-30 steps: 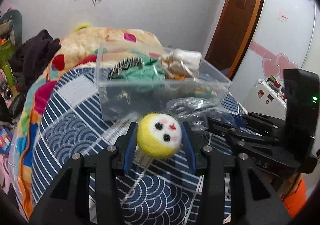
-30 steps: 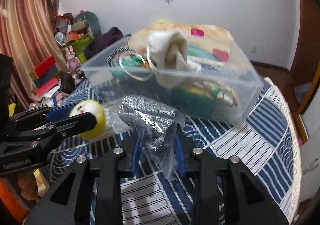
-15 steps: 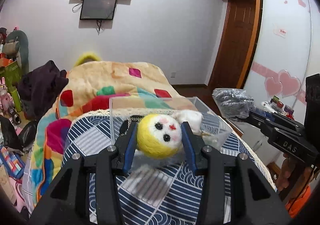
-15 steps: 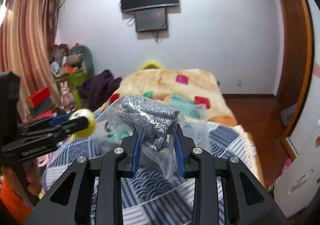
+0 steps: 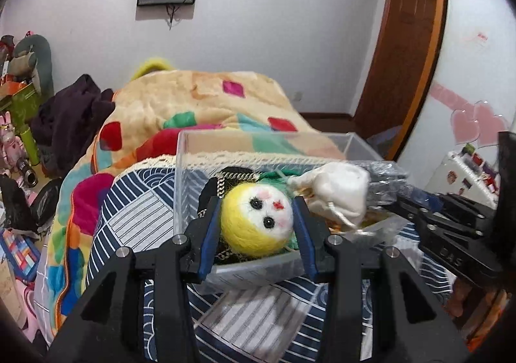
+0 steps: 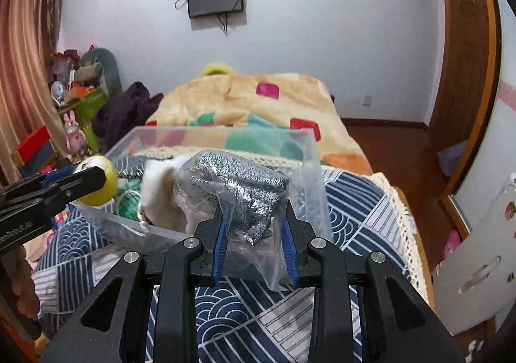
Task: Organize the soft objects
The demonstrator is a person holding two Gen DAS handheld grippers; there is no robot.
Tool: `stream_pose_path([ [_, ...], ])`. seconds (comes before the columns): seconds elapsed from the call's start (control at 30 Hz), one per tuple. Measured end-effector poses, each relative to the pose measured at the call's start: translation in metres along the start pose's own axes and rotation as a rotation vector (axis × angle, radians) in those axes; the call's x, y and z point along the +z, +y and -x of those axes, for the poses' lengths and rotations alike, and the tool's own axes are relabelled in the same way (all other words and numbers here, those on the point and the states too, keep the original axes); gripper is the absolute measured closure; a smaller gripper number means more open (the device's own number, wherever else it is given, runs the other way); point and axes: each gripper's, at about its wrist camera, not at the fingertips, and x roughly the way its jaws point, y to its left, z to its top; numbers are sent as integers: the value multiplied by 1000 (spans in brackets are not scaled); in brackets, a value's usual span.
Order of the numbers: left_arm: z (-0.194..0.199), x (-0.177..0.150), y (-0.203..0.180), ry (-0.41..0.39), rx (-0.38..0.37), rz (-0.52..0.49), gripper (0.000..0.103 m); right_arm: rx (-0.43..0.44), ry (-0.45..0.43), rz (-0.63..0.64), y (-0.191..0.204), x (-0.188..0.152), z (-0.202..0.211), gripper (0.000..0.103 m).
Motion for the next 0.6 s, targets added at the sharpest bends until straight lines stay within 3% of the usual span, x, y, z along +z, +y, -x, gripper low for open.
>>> stream_pose_path([
  [0.2, -10, -3, 3, 24, 4, 16, 56, -30, 8, 27, 3, -5, 4, 72],
  [0.33, -3, -5, 4, 17, -7, 27, 51, -46, -18, 27, 1, -4, 12, 44],
  [0.37, -1, -6, 5, 15, -13, 32, 51, -51, -31, 29, 1, -4, 15, 41],
  [0.6, 32, -3, 4, -42, -44, 44, 51, -19, -114, 28, -2, 6, 51, 40],
])
